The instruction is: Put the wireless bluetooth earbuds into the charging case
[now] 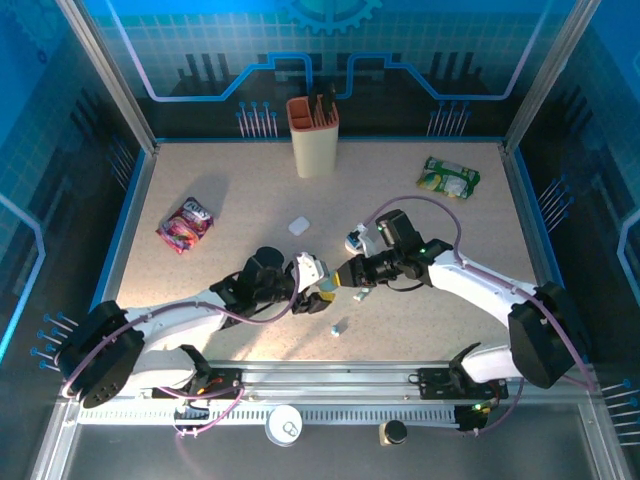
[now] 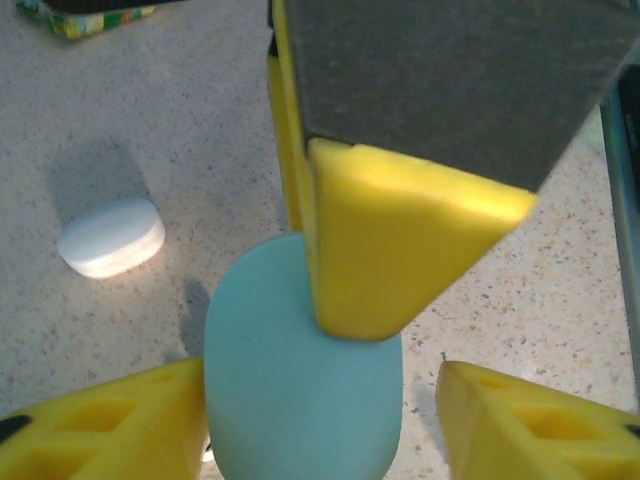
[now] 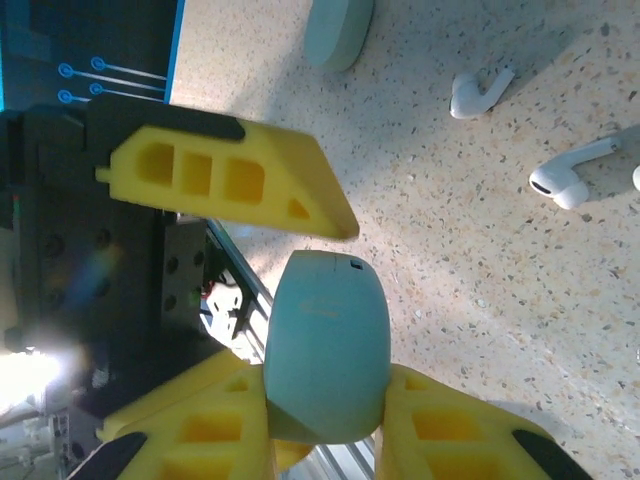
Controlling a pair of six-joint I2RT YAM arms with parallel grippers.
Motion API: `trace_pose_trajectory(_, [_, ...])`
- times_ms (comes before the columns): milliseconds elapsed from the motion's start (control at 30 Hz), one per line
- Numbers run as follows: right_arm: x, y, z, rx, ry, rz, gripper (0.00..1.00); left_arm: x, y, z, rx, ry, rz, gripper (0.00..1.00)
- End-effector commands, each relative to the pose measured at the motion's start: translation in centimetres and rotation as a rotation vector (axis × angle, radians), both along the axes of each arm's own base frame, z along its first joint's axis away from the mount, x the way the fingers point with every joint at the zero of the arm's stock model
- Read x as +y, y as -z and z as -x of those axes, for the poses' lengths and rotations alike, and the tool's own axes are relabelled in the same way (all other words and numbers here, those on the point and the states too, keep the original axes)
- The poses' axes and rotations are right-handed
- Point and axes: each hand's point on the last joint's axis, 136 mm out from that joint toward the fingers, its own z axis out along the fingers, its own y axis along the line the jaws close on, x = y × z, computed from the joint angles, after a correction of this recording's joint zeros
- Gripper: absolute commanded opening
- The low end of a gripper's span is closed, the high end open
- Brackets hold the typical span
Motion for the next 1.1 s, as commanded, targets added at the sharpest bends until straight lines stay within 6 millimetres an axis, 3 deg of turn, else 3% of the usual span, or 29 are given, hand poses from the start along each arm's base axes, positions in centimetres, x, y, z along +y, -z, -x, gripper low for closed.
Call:
trace_pose_trajectory(0, [-0.8,-1.8,-0.7,-0.033,0.055,-0.053,0.19,-0.6,-2.4,0.4,-0.045,0.017,0.106,0.80])
trace_pose_trajectory(267, [-1.6,-7.6,-1.5,-0.016,0.126,-0.352,0.17,-0.3,-6.8,0.1,-0.176,-0.020,0.334,0.97])
trace_pose_trajectory(500, [-1.9,-11.7,-1.4,-0.003,0.183,-0.530,0.13,-0.4,-9.9,-0.2,-0.285,0.003,0.448,0.99])
trace_pose_trajectory(700, [-1.9,-12.5,-0.6,0.050,0.220,-0.623,0.12,0.2,-11.6,-0.6,-0.293,0.010,0.594,0.93])
trace_pose_trajectory(900, [-1.7,-12.9,0.0,0.067,0.219,-0.654,0.09,-1.0,-11.8,-0.4,-0.271,0.087,0.598,0.87])
trace_pose_trajectory(1067, [-1.6,-12.7,0.4,0.105,0.224,-0.668,0.08,-1.6,-12.5,-0.3,-0.266,0.128,0.610,0.75])
